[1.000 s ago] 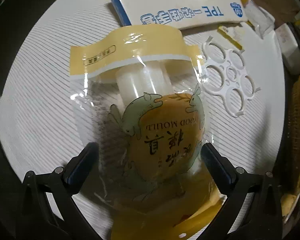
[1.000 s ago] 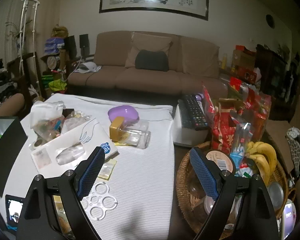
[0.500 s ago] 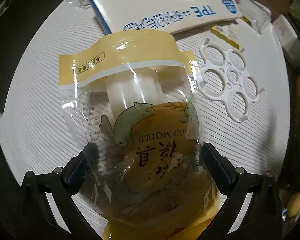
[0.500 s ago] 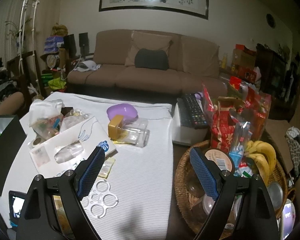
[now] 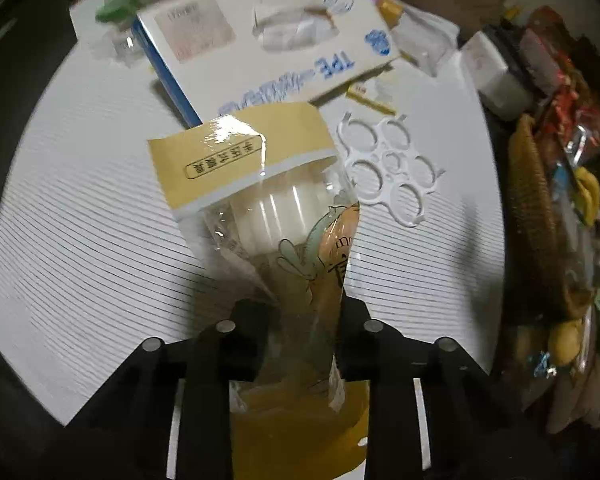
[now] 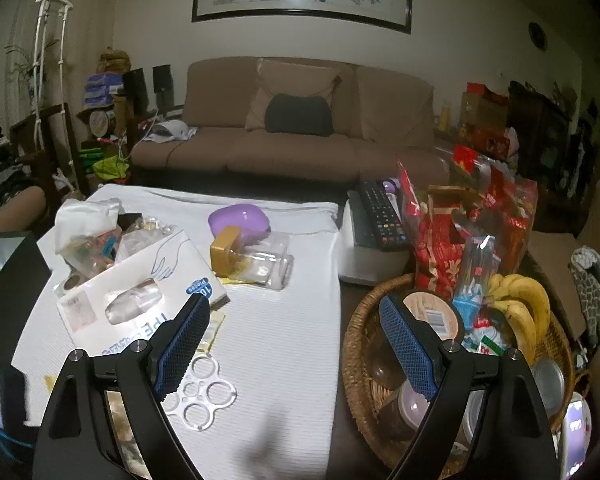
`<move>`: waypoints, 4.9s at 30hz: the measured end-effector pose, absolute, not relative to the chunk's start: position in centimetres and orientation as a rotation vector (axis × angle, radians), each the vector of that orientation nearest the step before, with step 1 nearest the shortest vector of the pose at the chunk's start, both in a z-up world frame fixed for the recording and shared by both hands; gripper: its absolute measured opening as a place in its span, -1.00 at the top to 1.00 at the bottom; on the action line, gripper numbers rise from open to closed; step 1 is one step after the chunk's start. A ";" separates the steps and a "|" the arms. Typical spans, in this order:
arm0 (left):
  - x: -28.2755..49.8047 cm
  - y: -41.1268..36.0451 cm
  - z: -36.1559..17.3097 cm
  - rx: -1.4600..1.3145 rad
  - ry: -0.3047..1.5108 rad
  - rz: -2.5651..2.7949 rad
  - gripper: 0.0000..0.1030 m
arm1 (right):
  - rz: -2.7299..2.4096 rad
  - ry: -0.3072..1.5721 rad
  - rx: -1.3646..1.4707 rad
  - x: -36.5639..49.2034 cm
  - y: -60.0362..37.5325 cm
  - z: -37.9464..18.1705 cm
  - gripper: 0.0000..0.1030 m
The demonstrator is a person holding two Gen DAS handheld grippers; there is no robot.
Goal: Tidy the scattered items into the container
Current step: 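Hold the yellow-labelled bag in the left tool while the right tool grasps the white ring holder, then carry the bag with the left tool while the right tool carries the ring holder toward the white box, then open the left tool over the box while the right tool releases the ring holder into it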
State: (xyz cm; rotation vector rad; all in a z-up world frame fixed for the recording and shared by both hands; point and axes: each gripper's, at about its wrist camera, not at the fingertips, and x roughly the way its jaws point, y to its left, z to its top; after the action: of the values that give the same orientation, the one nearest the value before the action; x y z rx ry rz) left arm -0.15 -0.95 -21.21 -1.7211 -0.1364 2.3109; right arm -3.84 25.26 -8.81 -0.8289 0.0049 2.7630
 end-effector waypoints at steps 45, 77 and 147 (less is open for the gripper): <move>-5.7 -9.3 -9.2 -1.254 0.078 2.729 0.58 | 2.612 0.057 -1.924 -13.3 18.5 -27.4 0.09; -13.1 -5.5 1.7 -0.641 0.049 2.736 0.58 | 2.911 0.304 -0.640 -1.4 24.1 -2.4 0.09; -18.8 -37.0 -5.1 -1.221 -0.239 3.061 -0.99 | 3.317 -0.020 -1.377 -19.2 -10.4 -12.0 -0.64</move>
State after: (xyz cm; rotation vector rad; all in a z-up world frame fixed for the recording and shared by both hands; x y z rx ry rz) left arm -18.76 -37.03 -5.07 -1.2213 -0.2391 3.0610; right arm -19.21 -10.35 -12.04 -1.3766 -0.0195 3.3166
